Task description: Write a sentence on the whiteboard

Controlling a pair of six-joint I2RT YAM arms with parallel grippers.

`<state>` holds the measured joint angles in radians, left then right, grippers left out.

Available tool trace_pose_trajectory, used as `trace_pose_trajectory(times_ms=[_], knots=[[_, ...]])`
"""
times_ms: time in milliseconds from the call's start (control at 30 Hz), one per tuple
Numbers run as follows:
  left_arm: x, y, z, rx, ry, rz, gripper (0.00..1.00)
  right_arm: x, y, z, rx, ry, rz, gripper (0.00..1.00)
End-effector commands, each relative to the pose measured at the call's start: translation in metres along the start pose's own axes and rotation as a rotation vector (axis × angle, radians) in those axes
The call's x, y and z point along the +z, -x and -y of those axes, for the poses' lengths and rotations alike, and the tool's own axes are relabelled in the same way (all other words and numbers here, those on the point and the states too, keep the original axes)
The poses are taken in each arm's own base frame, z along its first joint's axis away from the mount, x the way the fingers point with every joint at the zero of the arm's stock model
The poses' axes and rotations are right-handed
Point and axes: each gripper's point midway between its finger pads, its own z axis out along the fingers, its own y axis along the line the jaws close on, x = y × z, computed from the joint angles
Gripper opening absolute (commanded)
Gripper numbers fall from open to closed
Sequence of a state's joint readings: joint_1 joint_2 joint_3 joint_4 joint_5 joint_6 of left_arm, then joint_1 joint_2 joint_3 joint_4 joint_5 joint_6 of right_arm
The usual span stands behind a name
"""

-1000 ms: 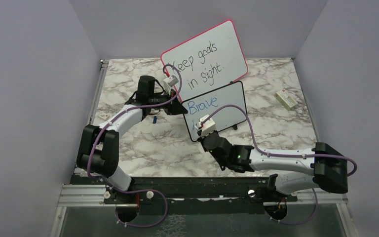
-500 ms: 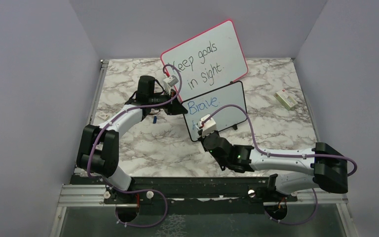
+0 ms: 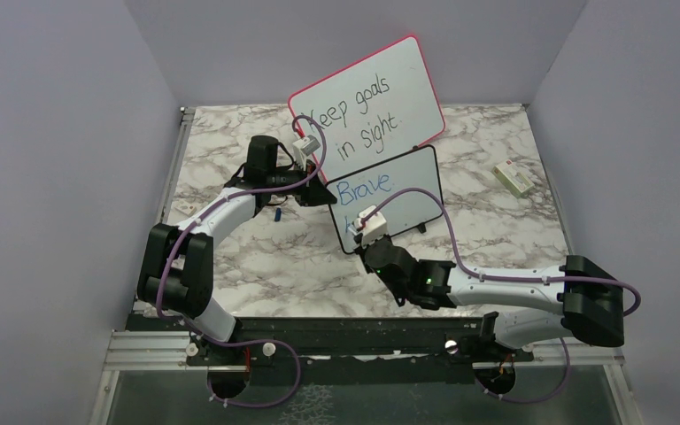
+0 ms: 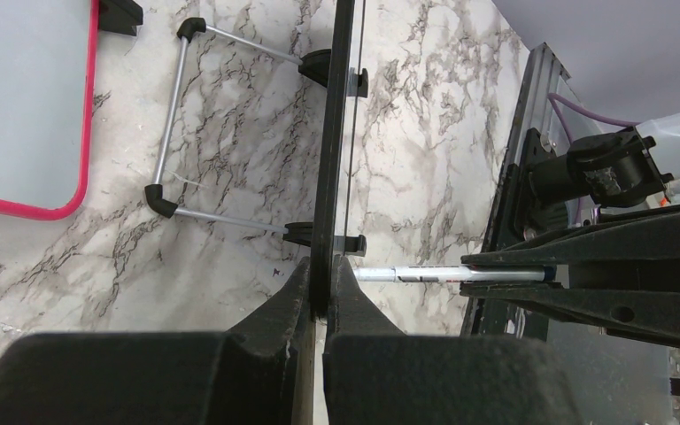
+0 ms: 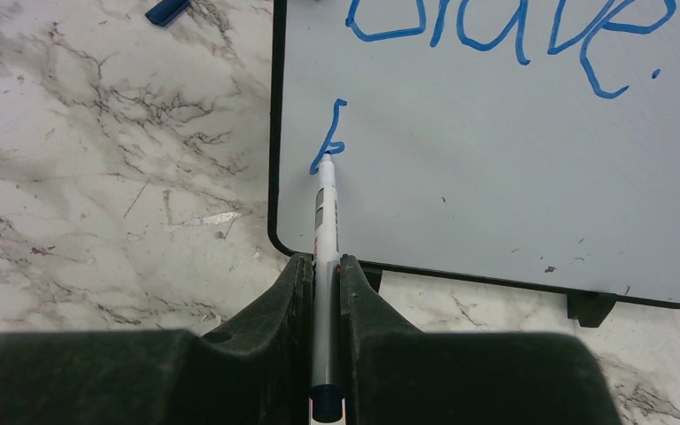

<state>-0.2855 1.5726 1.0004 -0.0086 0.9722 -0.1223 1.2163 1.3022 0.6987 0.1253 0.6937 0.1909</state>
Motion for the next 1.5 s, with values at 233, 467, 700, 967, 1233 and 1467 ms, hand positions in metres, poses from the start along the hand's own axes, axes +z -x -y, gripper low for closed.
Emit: trace_pose_trajectory(times_ms=[233, 467, 700, 967, 1233, 1467], knots=[[0.002, -0.011, -0.005, -0.009, 0.028, -0.029, 0.0, 0.004, -0.009, -0.003, -0.008, 0.01, -0.016, 0.0], [0.002, -0.011, -0.005, -0.011, 0.029, -0.031, 0.0, 0.001, -0.018, 0.01, -0.025, -0.049, -0.041, 0.01], [0.002, -0.012, -0.006, -0.012, 0.03, -0.032, 0.0, -0.004, -0.027, 0.02, -0.028, -0.077, -0.061, 0.01], [0.002, -0.012, -0.005, -0.011, 0.031, -0.032, 0.0, -0.008, -0.02, 0.021, -0.008, -0.065, -0.033, 0.01], [0.002, -0.012, -0.006, -0.012, 0.031, -0.032, 0.0, -0.011, 0.004, 0.015, 0.04, -0.013, 0.049, 0.01], [0.002, -0.012, -0.005, -0.012, 0.029, -0.032, 0.0, -0.005, 0.004, 0.012, 0.049, -0.005, 0.048, 0.01]])
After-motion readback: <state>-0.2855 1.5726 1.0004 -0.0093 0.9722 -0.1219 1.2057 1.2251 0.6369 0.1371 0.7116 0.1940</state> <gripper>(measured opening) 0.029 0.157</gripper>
